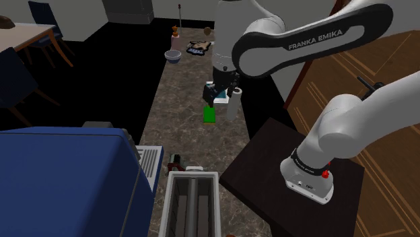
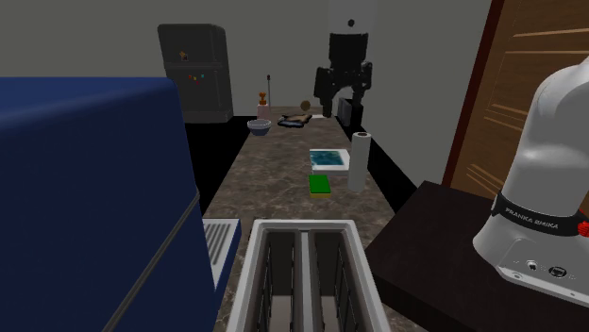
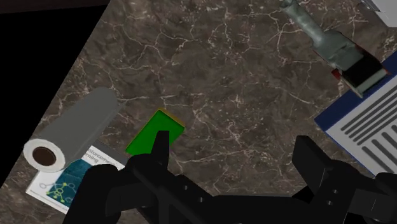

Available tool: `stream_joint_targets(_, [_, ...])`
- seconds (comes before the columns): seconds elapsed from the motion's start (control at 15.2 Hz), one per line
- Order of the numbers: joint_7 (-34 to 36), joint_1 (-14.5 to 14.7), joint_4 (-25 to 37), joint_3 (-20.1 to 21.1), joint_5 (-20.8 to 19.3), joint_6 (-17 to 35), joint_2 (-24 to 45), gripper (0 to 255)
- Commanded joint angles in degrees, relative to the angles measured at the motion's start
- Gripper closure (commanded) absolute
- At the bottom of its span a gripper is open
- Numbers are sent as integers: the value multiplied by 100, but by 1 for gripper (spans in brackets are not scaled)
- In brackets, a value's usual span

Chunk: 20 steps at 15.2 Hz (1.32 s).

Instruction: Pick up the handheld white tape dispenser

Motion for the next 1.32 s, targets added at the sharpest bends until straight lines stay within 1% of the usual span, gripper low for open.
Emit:
stream_joint_targets(0.0, [290,35,37,226,-3,263,300,0])
stream_joint_targets(0.26, [928,39,205,683,-172,807,1054,0])
stream_joint_targets(0.53, [1690,-6,507,1115,-594,1267,1918,0])
stream_joint_targets(0.73, [2362,-6,825,1357,-1108,1520,2633,0])
stream_joint_targets(0.92, [3078,99,1223,1465,-1739,1668,3388,0])
stream_joint_targets(1.06, [3532,258,1532,1439,-2160,1711,3893,0])
stream_joint_targets(1.25, [4116,581,2050,1311,-2708,1712,4627,0])
